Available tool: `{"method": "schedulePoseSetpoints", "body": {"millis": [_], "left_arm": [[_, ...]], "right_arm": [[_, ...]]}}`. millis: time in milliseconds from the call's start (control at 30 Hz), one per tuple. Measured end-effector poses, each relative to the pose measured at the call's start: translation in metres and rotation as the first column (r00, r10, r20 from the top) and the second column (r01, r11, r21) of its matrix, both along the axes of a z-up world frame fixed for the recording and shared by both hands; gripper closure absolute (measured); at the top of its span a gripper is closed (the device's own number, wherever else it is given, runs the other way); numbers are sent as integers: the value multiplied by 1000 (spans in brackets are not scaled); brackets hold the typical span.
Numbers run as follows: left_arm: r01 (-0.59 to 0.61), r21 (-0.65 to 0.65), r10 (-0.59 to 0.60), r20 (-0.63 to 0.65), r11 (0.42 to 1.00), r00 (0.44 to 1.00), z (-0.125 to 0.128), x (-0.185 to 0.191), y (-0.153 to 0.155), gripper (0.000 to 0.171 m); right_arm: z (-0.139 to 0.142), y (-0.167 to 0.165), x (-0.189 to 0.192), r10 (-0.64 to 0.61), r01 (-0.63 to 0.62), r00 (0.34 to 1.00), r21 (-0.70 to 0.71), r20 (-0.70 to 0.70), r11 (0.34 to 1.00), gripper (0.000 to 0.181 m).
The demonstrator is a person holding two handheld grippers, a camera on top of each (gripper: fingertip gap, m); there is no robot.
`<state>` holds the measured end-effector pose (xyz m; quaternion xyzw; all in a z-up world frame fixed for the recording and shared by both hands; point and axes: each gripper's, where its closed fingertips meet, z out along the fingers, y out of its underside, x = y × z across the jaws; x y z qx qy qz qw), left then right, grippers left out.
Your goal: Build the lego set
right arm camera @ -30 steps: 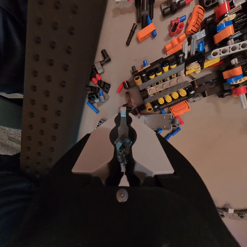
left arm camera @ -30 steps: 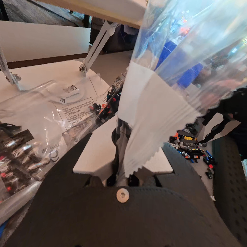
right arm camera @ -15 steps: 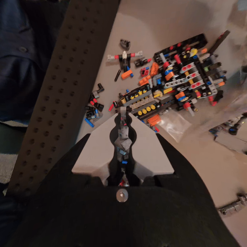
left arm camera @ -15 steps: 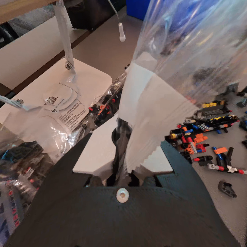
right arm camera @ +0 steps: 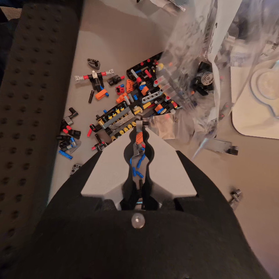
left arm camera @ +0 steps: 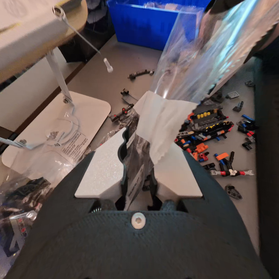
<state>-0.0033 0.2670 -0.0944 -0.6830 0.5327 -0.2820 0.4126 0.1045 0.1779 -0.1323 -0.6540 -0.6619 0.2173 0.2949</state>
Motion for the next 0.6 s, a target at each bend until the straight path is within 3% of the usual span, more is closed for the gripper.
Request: {"method": "schedulePoseSetpoints", "body": {"millis": [300,400,500,600], "left_arm": [[0,187,-23,118,982,993,51,13,-17,139],[86,266,-124,130,960,984,66,26,-43,141],[219,382,-282,119,898,952,75,47,-81,149],[296,404,-332,20,865,943,57,72,-99,145]], "right_arm": [[11,-7,-10,37,-35,998,36,-52,999,177],[19,-11,-13,46,-48,992,-14,-117,999,177],[35,-21,-17,73,-94,973,-88,-219,992,177],[51,-36,-21,99,-178,939,-219,-330,959,176]]}}
